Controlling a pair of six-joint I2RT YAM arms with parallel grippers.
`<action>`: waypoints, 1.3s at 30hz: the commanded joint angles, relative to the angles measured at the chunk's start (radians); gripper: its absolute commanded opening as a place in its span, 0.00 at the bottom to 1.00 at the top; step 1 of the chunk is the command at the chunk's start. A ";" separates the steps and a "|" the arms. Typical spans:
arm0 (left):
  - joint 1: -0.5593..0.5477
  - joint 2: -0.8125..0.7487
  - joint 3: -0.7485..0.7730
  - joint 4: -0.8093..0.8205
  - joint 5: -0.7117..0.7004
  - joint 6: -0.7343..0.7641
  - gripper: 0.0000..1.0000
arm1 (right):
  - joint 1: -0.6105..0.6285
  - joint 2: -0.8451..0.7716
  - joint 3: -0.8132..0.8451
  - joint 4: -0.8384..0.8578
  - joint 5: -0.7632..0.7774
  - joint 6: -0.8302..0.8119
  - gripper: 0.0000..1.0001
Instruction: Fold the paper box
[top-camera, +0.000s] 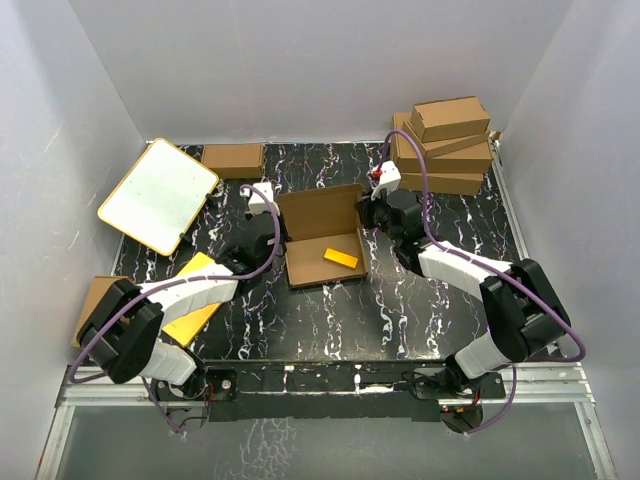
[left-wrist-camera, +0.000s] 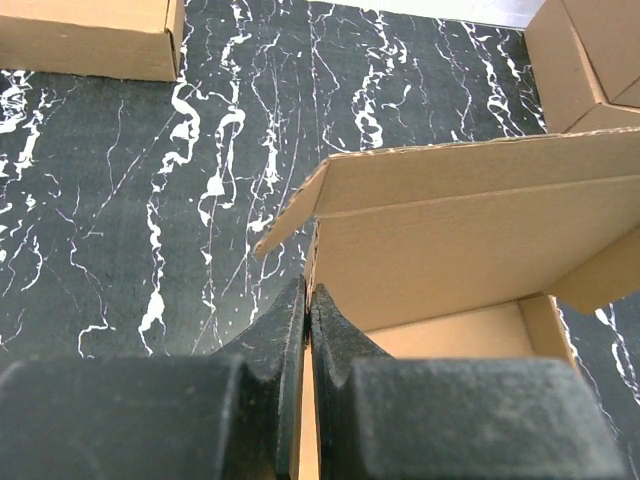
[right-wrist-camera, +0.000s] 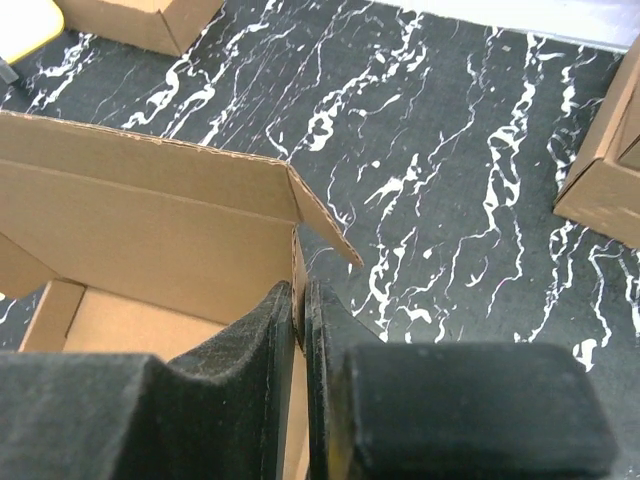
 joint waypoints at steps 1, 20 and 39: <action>-0.014 0.047 0.027 0.156 -0.002 0.051 0.00 | 0.036 0.010 0.024 0.184 0.052 -0.023 0.14; -0.017 0.143 -0.003 0.277 0.031 0.050 0.00 | 0.037 0.039 -0.108 0.367 0.057 0.022 0.15; -0.048 0.084 -0.081 0.257 0.036 0.014 0.00 | 0.039 -0.026 -0.149 0.253 0.028 0.095 0.18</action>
